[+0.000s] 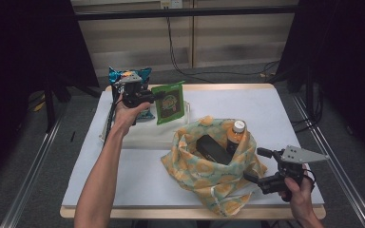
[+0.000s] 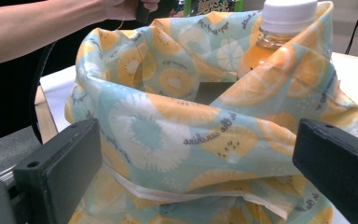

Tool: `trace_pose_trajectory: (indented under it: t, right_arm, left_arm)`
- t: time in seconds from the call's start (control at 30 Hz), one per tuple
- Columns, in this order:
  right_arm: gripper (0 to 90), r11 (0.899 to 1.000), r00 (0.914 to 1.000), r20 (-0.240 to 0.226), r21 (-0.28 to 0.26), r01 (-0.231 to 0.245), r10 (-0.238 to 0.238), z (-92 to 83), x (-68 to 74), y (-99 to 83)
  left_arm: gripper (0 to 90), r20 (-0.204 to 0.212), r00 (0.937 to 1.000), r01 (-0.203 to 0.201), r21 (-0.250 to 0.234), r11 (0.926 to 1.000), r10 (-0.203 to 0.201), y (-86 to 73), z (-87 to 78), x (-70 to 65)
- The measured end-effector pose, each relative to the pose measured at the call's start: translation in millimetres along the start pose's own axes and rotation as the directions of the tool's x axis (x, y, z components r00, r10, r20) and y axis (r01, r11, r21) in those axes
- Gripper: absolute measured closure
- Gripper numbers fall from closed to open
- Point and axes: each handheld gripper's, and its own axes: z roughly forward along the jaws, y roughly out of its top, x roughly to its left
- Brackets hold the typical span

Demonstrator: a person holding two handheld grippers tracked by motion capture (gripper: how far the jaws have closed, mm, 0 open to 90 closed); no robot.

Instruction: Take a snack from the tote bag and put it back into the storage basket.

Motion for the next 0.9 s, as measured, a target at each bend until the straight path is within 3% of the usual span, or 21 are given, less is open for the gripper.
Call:
trace_pose_trajectory:
  t: [0.07,0.3,0.57,0.7,0.9]
  right_arm:
    - [0.7,1.000,1.0000,0.000,0.000,-0.002,0.002,0.1,0.1,-0.1]
    - [0.4,1.000,1.0000,0.004,0.005,-0.007,0.007,0.2,1.2,0.3]
    - [0.2,1.000,0.9999,-0.005,-0.003,-0.011,0.011,0.3,2.9,1.2]
    - [0.2,1.000,0.9999,-0.003,0.000,-0.012,0.012,0.2,1.5,0.5]
    - [0.0,1.000,0.9999,-0.005,0.001,-0.015,0.015,0.7,1.8,0.2]
  left_arm:
    - [72.7,-0.010,0.9997,0.021,0.011,0.9997,-0.021,-4.2,3.4,4.4]
    - [72.6,-0.041,0.9989,0.026,0.031,0.9992,-0.025,-9.9,8.9,11.5]
    - [72.6,-0.043,0.9981,0.046,0.052,0.9976,-0.044,-16.7,21.0,21.3]
    - [72.6,-0.024,0.9987,0.047,0.061,0.9970,-0.046,-15.4,26.0,21.8]
    - [71.9,-0.062,0.9962,0.066,0.071,0.9953,-0.061,-15.9,30.3,27.9]
